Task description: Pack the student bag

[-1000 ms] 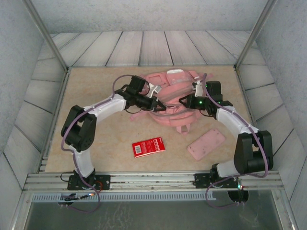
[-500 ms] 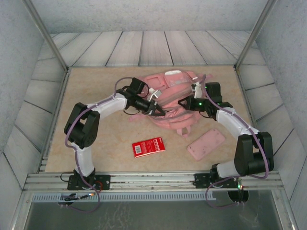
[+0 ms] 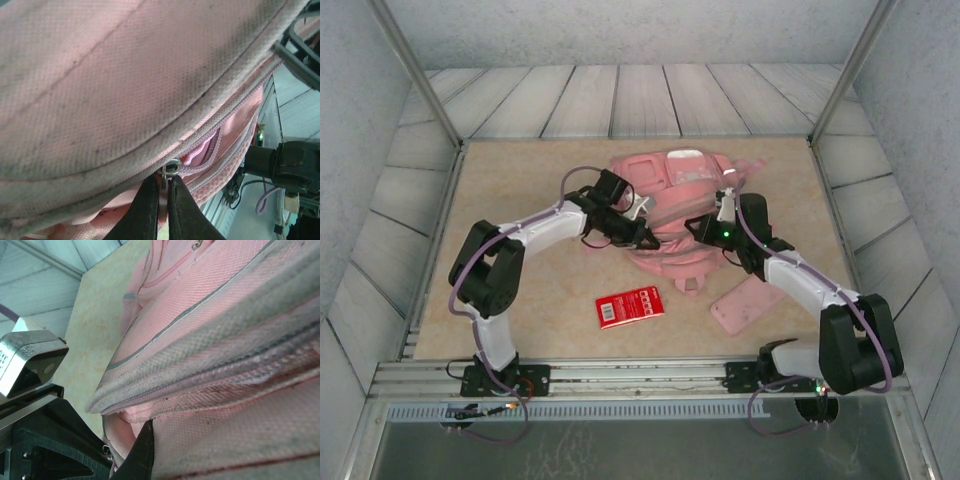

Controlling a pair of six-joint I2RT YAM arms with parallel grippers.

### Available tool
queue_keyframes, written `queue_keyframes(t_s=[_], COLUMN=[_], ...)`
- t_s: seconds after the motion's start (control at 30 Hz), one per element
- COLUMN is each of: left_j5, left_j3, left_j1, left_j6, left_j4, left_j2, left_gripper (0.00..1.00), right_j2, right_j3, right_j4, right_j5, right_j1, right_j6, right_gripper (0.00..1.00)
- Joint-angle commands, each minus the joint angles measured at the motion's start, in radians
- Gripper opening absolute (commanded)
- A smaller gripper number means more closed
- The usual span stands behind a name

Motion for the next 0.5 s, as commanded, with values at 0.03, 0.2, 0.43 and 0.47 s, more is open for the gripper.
queue_keyframes(t_s=[0.03, 0.2, 0.43, 0.47], left_j5=[-0.144, -0.141, -0.144, -0.144], left_j3=[0.011, 0.011, 0.005, 0.007], left_j1=[0.013, 0.014, 0.017, 0.016], left_j6=[-0.063, -0.076, -0.1, -0.099], left_j4=[0.106, 0.131, 0.182, 0.186], left_j2=[-0.045, -0.056, -0.07, -0.068], left_gripper=[0.0, 0.0, 0.0, 0.0], right_j2=[-0.026, 0.078, 0.064, 0.05], right_j3=[0.065, 0.29, 0.351, 0.349], right_j4=[-0.007, -0.425, -0.667, -0.679], right_j5=[0.034, 0.024, -0.051, -0.062], right_j1=[0.015, 0.013, 0.014, 0.014], right_j6=[0.006, -0.133, -0.139, -0.124], right_gripper=[0.14, 0.42, 0.58, 0.59])
